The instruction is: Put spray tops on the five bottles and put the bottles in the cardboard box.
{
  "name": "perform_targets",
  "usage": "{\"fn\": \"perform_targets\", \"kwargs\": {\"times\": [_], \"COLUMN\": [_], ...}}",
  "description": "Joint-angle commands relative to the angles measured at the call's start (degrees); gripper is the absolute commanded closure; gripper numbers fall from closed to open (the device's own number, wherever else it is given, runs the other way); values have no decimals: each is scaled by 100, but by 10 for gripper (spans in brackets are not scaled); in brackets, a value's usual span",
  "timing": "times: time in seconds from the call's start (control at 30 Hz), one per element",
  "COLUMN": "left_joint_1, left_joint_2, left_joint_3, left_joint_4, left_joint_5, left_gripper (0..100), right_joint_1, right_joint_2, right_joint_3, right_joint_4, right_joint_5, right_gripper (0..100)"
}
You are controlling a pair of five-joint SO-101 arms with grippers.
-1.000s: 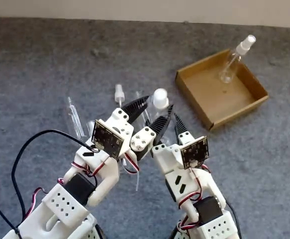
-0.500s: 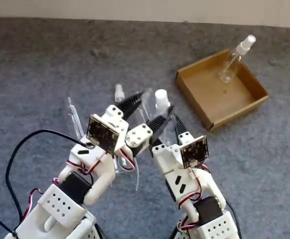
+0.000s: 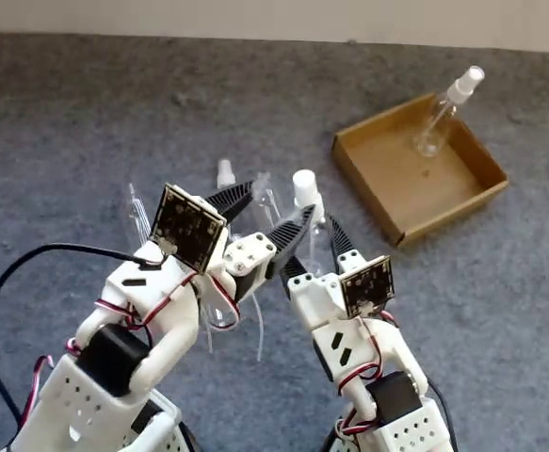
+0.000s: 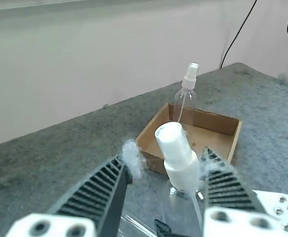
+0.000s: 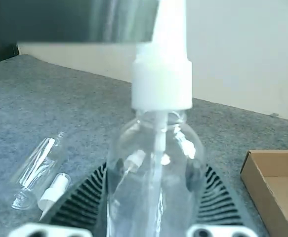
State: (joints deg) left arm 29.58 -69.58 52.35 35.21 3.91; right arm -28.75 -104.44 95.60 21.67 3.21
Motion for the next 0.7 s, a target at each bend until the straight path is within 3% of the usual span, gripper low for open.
{"fn": "perform_targets", "kwargs": {"times": [0.0, 0.13, 0.67], "left_joint_1": [-101, -110, -66], "left_joint_2": [-514, -1279, -3609], "left_joint_3": [-725, -549, 2325], "left_joint_4": [686, 1020, 1292], "left_joint_5": [53, 35, 44], "left_gripper": [844, 994, 995], "right_joint_1": [-31, -31, -22], "right_joint_2": [-101, -101, -101], "right_joint_3": [576, 576, 295], "right_joint_4": [13, -4, -154], "right_joint_5": [44, 44, 26], "right_gripper": [885, 885, 885]}}
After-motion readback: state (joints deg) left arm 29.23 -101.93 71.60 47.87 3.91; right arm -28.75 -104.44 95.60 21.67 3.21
